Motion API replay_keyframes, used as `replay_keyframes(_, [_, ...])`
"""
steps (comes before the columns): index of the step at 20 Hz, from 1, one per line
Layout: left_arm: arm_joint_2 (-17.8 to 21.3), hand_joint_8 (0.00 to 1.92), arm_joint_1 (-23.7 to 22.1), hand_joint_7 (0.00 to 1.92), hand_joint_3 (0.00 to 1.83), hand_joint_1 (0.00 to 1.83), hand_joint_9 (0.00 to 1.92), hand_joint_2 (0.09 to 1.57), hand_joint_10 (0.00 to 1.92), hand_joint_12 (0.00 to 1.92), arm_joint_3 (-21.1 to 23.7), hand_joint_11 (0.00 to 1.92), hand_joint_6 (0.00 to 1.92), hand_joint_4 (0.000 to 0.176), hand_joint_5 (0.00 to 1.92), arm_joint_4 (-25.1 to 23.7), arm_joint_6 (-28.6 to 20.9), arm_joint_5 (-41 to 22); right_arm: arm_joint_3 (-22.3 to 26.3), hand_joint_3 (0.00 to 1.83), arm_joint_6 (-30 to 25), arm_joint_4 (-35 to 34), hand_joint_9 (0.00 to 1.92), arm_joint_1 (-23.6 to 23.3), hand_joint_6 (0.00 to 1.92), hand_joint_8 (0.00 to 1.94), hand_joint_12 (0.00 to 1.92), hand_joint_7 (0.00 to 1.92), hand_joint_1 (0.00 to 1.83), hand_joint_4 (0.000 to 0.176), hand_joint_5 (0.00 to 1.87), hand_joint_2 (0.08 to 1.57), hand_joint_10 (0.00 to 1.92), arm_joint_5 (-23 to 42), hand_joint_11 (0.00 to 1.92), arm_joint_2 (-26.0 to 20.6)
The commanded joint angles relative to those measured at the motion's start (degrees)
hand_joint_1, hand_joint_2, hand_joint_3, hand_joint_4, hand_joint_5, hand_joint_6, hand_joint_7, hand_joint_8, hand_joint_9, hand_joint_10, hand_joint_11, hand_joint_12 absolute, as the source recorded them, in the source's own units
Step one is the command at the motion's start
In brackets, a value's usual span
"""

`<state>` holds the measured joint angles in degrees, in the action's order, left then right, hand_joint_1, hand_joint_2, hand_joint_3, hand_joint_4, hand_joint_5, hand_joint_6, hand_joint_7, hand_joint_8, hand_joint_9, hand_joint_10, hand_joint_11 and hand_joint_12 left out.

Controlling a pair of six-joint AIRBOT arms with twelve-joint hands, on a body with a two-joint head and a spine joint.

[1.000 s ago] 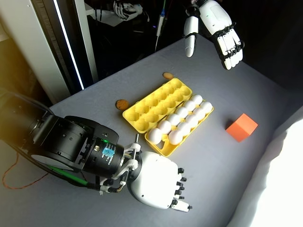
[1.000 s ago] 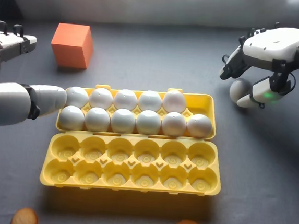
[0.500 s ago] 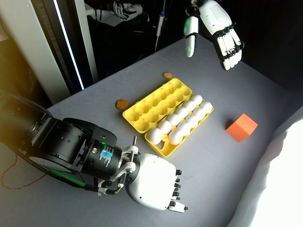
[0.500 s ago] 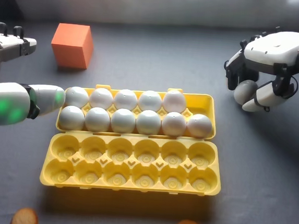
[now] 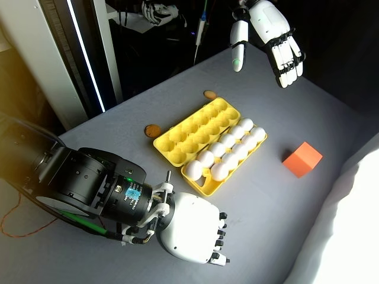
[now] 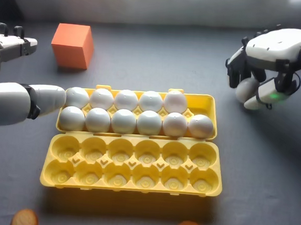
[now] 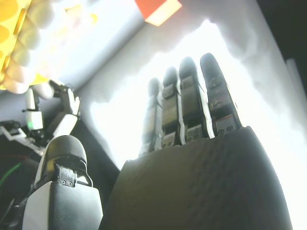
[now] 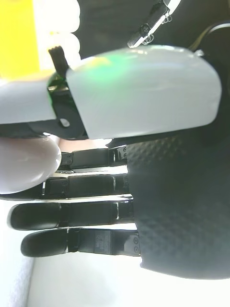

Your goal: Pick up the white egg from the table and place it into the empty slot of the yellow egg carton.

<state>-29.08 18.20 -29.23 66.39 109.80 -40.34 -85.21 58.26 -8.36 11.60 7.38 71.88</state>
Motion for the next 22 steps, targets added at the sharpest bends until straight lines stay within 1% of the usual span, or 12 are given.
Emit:
replay_keyframes(1, [0.7,0.01,-0.8,0.23,0.0,0.0,0.19,1.15,0.01,0.37,-0.3,0.0,0.01,0.0,0.2,-3.1,-0.2,-4.3,-0.4,0.0,-0.3,-0.3,0.71,-1.7,1.14,1.16,1.39,0.95,1.36,0.0,0.8,1.17,1.42,7.8,0.34,-1.2])
replay_keyframes(3, [0.8,0.0,-0.8,0.22,0.0,0.0,0.19,1.16,0.0,0.39,-0.3,0.0,0.0,0.0,0.19,-3.2,-0.2,-4.3,-0.2,0.0,-0.3,-0.3,0.72,-3.0,1.09,1.13,1.41,0.97,1.36,0.0,0.83,1.16,1.4,7.8,0.36,-1.3])
replay_keyframes(8, [0.8,0.01,-0.8,0.23,0.0,0.0,0.19,1.16,0.01,0.4,-0.3,0.0,0.01,0.0,0.21,-3.2,-0.3,-4.3,3.3,0.0,-0.3,-0.3,0.73,-5.2,1.1,1.08,1.41,1.0,1.36,0.0,0.84,1.16,1.37,7.5,0.36,-1.4])
replay_keyframes(12, [0.8,0.0,-0.8,0.22,0.0,0.0,0.18,1.16,0.0,0.37,-0.4,0.0,0.0,0.0,0.19,-3.3,-0.4,-4.3,6.5,0.0,0.1,-0.4,0.7,-6.5,1.13,1.15,1.41,0.95,1.36,0.0,0.8,1.18,1.43,7.5,0.33,-0.7])
replay_keyframes(13, [0.8,0.01,-0.8,0.23,0.0,0.0,0.2,1.15,0.01,0.39,-0.4,0.0,0.0,0.0,0.2,-3.3,-0.4,-4.3,7.0,0.0,0.1,-0.4,0.71,-6.9,1.09,1.12,1.41,0.97,1.36,0.0,0.83,1.17,1.41,7.2,0.34,-0.6])
replay_keyframes(14, [0.8,0.0,-0.8,0.2,0.0,0.0,0.17,1.16,0.0,0.33,-0.4,0.0,0.0,0.0,0.18,-3.3,-0.4,-4.3,7.7,0.0,0.1,-0.4,0.72,-7.2,1.08,1.12,1.41,0.98,1.36,0.0,0.84,1.16,1.4,7.0,0.35,-0.6])
replay_keyframes(15, [0.8,0.0,-0.8,0.19,0.0,0.0,0.16,1.16,0.0,0.28,-0.3,0.0,0.0,0.0,0.17,-3.4,-0.4,-4.3,8.4,0.0,-0.5,-0.5,0.71,-7.4,1.07,1.14,1.42,0.97,1.36,0.0,0.84,1.17,1.41,6.9,0.35,-0.6])
replay_keyframes(16, [0.8,0.0,-0.8,0.23,0.0,0.0,0.19,1.17,0.0,0.37,-0.3,0.0,0.0,0.0,0.19,-3.4,-0.4,-4.3,8.6,0.0,-1.7,-0.5,0.72,-7.5,1.08,1.12,1.42,0.97,1.36,0.0,0.84,1.16,1.4,6.7,0.35,-0.6])
replay_keyframes(18, [0.7,0.0,-0.8,0.25,0.0,0.0,0.21,1.17,0.0,0.41,-0.3,0.0,0.0,0.0,0.2,-3.4,-0.4,-4.3,8.7,0.0,-7.1,-0.5,0.72,-7.6,1.11,1.12,1.42,0.97,1.36,0.0,0.82,1.17,1.4,4.4,0.34,-0.6])
replay_keyframes(19, [0.8,0.0,-0.8,0.25,0.0,0.0,0.2,1.16,0.0,0.38,-0.3,0.0,0.0,0.0,0.21,-3.4,-0.4,-4.3,8.7,0.0,-8.8,-0.5,0.76,-7.5,1.06,1.03,1.37,1.02,1.37,0.0,0.87,1.14,1.32,3.6,0.39,-0.6])
replay_keyframes(21, [0.8,0.0,-0.8,0.26,0.0,0.0,0.22,1.17,0.01,0.42,-0.3,0.0,0.01,0.0,0.23,-3.4,-0.4,-4.3,8.7,0.0,-11.7,-0.5,0.73,-6.9,1.11,1.08,1.4,0.99,1.36,0.0,0.84,1.16,1.36,2.5,0.38,-0.6])
replay_keyframes(22, [0.8,0.0,-0.8,0.26,0.0,0.0,0.22,1.17,0.0,0.42,-0.3,0.0,0.0,0.0,0.22,-3.4,-0.4,-4.3,8.7,0.0,-12.0,-0.5,0.73,-6.9,1.07,1.08,1.4,1.0,1.36,0.0,0.86,1.15,1.37,2.2,0.38,-0.6])
